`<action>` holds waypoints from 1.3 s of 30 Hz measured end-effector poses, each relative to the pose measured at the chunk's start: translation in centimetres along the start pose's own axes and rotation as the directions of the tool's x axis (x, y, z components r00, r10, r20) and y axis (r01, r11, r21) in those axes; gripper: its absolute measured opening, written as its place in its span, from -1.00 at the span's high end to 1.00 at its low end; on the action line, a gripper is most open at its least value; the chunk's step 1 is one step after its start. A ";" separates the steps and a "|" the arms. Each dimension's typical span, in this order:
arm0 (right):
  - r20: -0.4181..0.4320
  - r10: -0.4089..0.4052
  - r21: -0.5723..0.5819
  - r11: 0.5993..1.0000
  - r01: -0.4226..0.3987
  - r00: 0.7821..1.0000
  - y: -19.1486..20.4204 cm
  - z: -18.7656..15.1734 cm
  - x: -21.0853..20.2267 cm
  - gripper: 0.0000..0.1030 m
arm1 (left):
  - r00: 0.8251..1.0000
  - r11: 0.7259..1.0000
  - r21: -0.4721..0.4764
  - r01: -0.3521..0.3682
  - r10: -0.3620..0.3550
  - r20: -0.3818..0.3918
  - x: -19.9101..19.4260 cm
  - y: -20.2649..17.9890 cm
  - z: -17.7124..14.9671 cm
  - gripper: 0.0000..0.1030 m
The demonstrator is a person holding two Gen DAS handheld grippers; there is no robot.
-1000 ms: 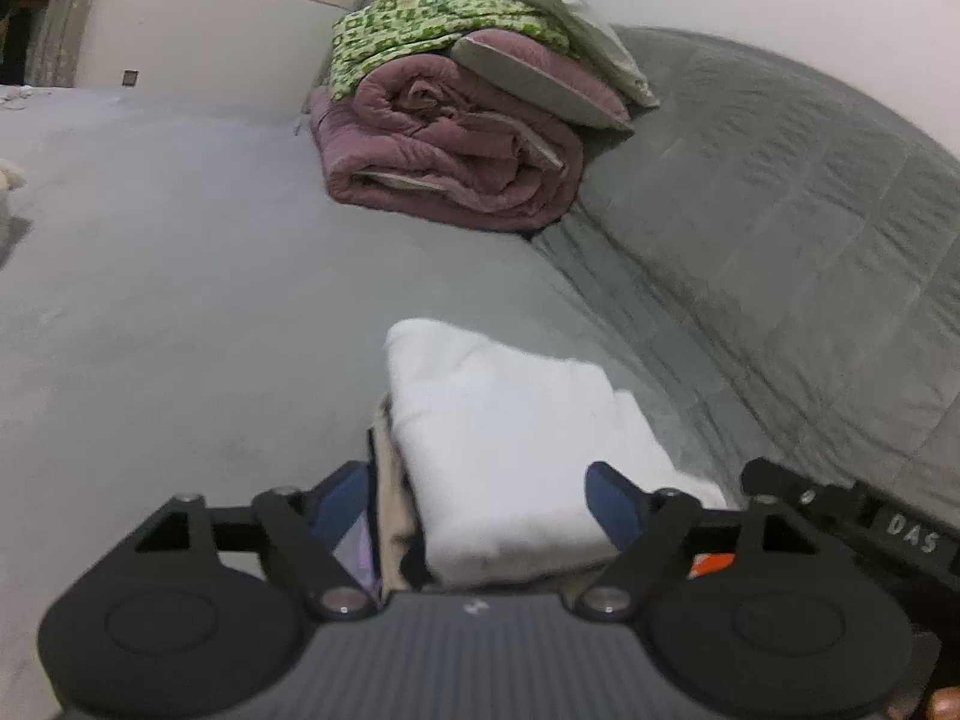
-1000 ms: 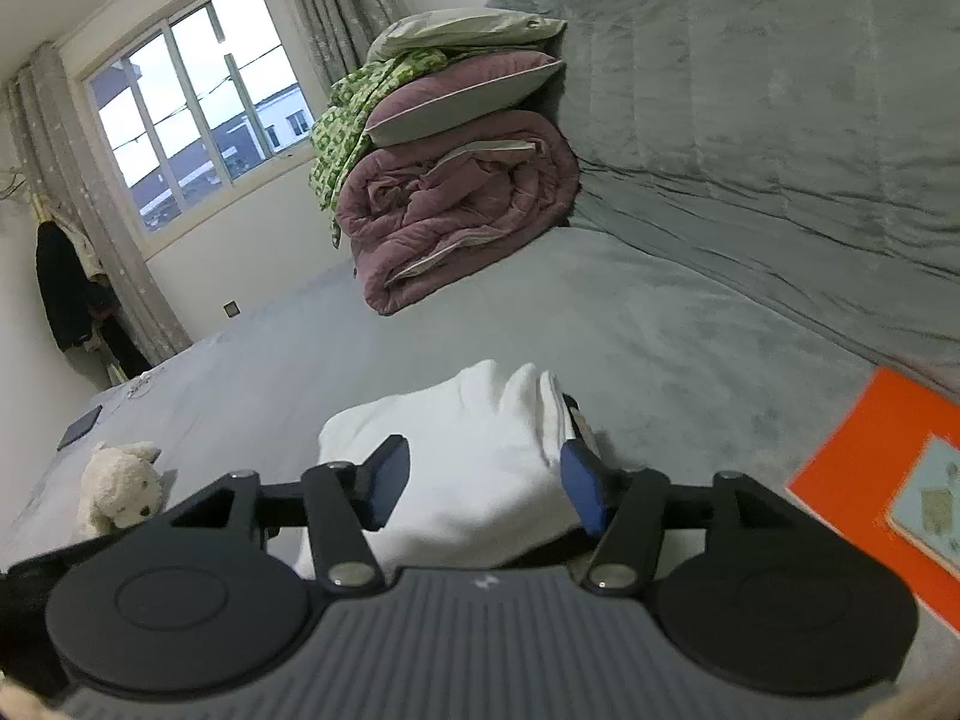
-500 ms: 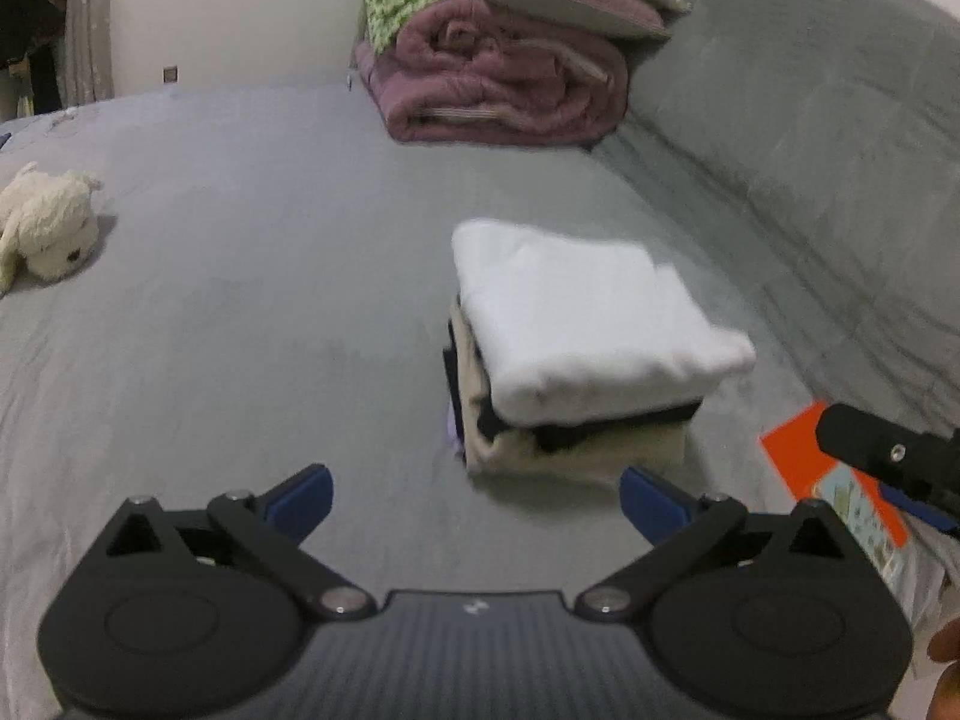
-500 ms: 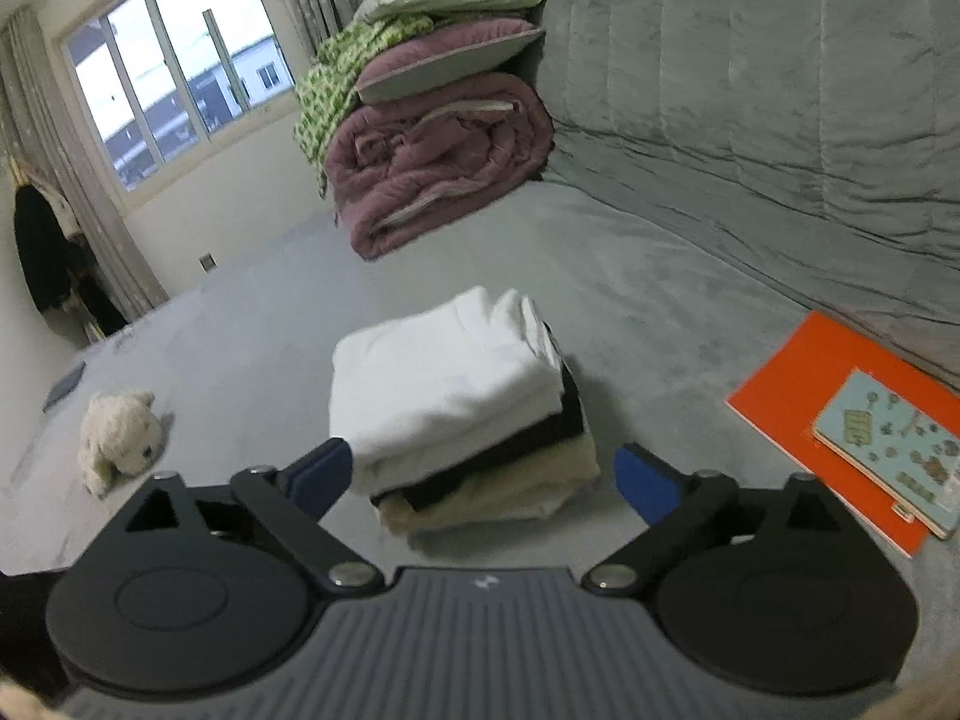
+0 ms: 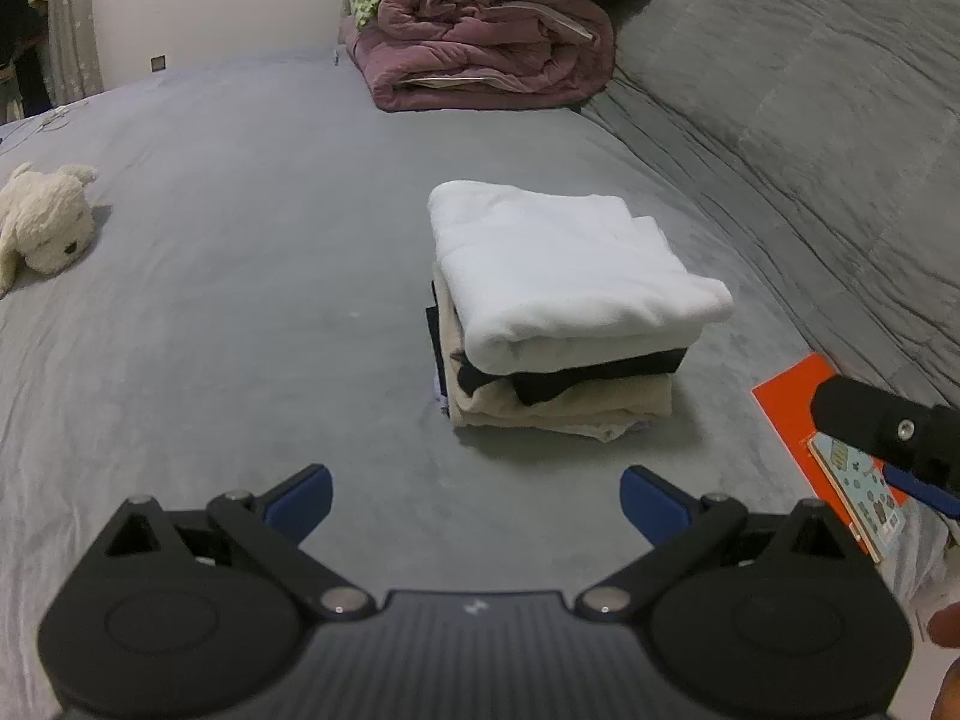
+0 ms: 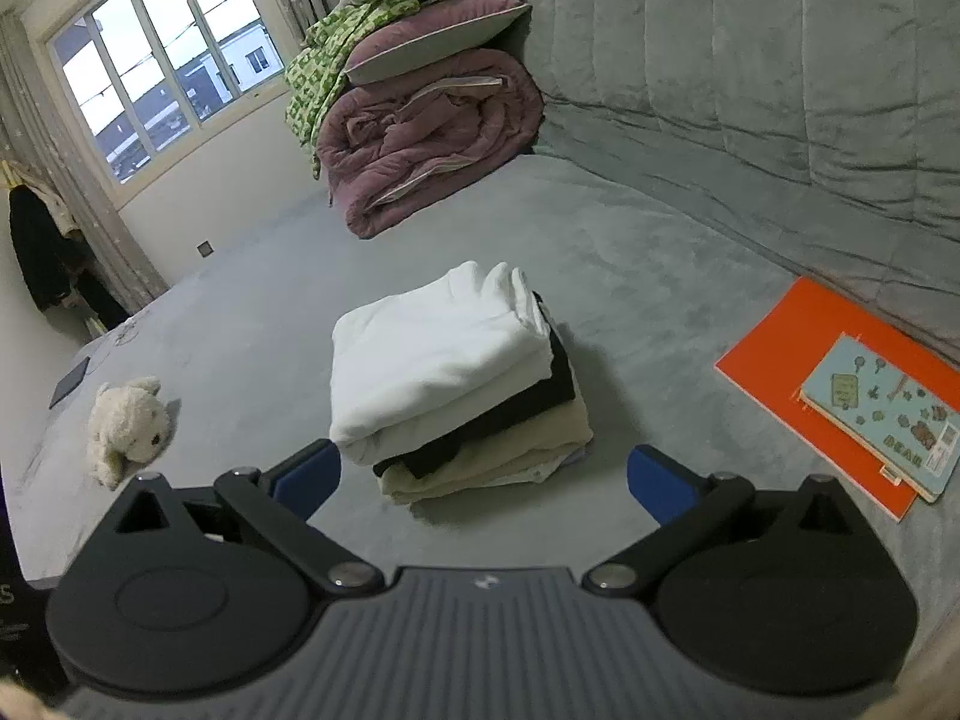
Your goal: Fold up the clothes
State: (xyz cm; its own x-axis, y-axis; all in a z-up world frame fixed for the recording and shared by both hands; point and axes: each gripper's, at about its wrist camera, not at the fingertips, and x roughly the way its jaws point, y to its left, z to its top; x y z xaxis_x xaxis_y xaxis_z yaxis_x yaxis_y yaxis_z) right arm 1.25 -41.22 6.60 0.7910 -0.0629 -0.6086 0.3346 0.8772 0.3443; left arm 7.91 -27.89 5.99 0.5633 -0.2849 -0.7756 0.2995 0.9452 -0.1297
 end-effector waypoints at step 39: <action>-0.002 0.013 -0.009 1.000 -0.013 1.000 0.5 -0.1 -0.9 -1.00 | 1.000 1.000 0.017 0.007 -0.007 -0.008 -0.4 -0.9 0.0 -0.98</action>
State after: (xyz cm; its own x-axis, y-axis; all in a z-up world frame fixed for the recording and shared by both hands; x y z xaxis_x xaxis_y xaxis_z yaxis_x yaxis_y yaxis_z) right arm 0.61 -40.66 7.25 0.7944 -0.0507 -0.6052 0.3198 0.8821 0.3458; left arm 7.43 -28.58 6.45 0.5554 -0.2900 -0.7794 0.3167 0.9404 -0.1243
